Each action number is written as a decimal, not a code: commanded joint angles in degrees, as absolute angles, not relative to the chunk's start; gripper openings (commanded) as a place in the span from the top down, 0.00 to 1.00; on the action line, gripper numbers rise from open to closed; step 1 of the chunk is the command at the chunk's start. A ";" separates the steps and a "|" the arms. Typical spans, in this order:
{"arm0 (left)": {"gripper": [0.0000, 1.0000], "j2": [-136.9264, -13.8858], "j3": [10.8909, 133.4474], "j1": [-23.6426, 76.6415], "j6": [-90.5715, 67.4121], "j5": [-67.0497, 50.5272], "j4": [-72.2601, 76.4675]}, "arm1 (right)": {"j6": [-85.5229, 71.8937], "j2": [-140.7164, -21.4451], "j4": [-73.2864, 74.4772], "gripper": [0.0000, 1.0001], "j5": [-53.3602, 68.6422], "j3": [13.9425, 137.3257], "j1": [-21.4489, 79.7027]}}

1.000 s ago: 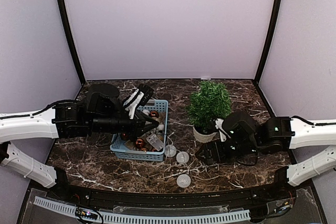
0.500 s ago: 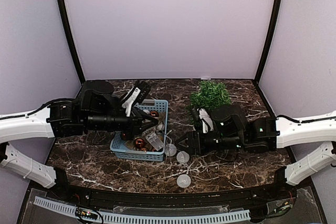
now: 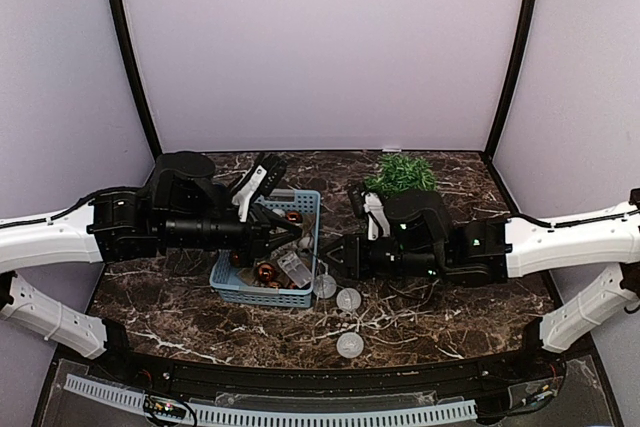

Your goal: Decorate the small christmas tree

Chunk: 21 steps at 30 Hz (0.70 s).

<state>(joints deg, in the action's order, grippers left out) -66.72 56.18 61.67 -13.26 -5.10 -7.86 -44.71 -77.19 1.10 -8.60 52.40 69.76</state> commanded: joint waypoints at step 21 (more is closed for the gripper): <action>1.00 -65.09 58.05 61.79 -14.21 -2.33 -8.80 | -46.49 -79.88 -2.81 0.96 -9.93 54.67 70.03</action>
<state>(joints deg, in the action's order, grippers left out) -66.72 56.23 61.67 -13.34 -4.56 -7.86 -46.63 -81.08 -1.28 -9.89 53.67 69.76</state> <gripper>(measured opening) 0.012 0.064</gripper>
